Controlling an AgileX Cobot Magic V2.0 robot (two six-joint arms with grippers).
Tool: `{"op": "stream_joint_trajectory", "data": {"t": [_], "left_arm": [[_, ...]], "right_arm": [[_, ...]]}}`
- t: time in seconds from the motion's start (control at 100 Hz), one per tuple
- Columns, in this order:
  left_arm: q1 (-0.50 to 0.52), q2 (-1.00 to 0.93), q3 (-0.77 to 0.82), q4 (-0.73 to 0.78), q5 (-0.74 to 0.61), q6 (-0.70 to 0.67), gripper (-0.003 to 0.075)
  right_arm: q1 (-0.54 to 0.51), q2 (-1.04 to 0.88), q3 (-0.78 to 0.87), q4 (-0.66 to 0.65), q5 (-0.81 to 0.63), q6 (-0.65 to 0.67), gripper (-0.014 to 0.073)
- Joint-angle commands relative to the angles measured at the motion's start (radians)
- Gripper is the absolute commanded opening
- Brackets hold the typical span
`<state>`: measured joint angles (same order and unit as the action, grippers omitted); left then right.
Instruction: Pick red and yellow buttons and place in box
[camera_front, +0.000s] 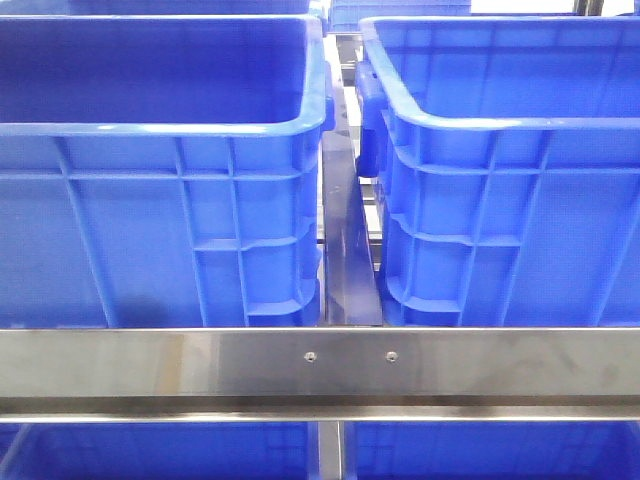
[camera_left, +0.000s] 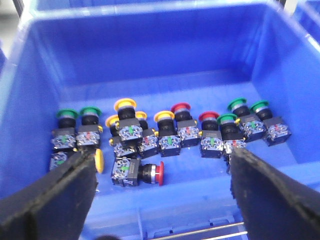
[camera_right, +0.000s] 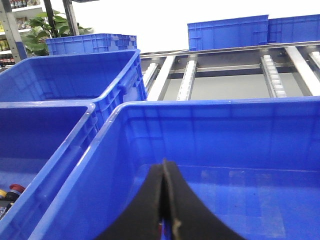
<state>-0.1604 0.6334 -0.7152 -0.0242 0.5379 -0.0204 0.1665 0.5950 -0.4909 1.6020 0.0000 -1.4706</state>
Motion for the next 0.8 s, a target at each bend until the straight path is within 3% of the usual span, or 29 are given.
{"op": "stream_joint_trajectory", "data": {"t": [0.0, 0.44, 0.79], "left_arm": [[0.003, 0.111, -0.099, -0.019, -0.052, -0.023, 0.0529], [0.02, 0.698, -0.501, 0.124, 0.083, -0.104, 0.053], [0.09, 0.944, -0.589, 0.108, 0.103, -0.107, 0.0529]], "right_arm": [[-0.003, -0.004, -0.028, -0.004, 0.015, -0.009, -0.0068], [-0.003, -0.004, -0.028, -0.004, 0.015, -0.009, -0.0068], [-0.003, -0.004, -0.028, -0.004, 0.015, -0.009, -0.0068]]}}
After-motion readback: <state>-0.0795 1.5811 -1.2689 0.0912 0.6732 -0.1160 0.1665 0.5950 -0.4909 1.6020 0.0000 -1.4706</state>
